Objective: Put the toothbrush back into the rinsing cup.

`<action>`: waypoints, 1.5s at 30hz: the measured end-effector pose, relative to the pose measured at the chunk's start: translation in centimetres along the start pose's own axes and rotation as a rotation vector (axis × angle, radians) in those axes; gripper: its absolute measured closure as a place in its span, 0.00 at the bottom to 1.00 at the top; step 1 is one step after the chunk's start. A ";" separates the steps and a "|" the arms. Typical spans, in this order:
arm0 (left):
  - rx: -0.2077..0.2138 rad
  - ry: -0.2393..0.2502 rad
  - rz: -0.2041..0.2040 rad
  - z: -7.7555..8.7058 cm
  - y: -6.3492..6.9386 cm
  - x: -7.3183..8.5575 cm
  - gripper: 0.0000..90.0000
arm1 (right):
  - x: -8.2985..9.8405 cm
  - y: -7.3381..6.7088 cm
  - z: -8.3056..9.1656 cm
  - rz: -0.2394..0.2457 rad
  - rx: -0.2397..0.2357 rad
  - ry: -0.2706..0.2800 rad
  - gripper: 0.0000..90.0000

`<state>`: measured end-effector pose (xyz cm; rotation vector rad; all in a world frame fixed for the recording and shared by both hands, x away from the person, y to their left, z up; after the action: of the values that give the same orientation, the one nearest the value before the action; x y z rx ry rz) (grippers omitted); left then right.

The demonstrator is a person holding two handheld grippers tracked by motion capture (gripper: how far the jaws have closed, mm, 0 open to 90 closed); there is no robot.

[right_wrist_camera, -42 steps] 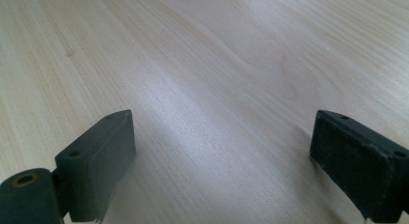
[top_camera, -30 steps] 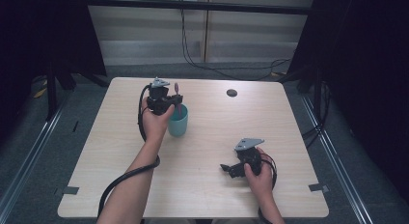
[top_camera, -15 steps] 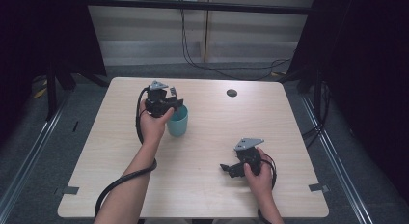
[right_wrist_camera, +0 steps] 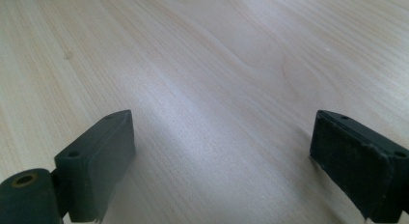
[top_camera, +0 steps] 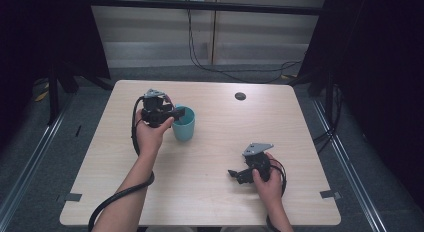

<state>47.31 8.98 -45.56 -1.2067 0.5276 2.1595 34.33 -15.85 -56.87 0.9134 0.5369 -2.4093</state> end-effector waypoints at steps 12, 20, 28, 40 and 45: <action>0.010 0.016 0.034 1.4 -0.4 2.0 0.40 | 0.0 -0.1 -0.1 -0.009 0.003 -0.002 0.09; 0.027 0.029 0.030 2.3 -0.1 3.3 0.40 | 0.0 -0.1 -0.1 -0.007 0.001 -0.002 0.09; 0.055 0.020 0.005 2.9 0.6 4.9 0.37 | -0.1 -0.1 -0.1 -0.001 -0.001 -0.002 0.09; 0.060 -0.025 -0.045 3.4 1.3 7.7 0.37 | -0.1 -0.2 -0.1 -0.001 -0.001 -0.002 0.09; 0.061 -0.056 -0.076 3.5 1.5 9.1 0.36 | -0.1 -0.2 -0.1 0.000 -0.001 -0.002 0.09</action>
<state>40.42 12.74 -51.52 -1.1124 0.5117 2.0913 34.34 -15.65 -56.87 0.9106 0.5380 -2.4094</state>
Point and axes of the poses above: each handheld gripper's, and its own axes: z roughly backward along the jaws, x roughly out of its underside, y roughly to its right, the point moved 8 cm from there along -z, roughly forward along the jaws, and after that the axes turned 13 degrees about -z, right-handed, at the moved point
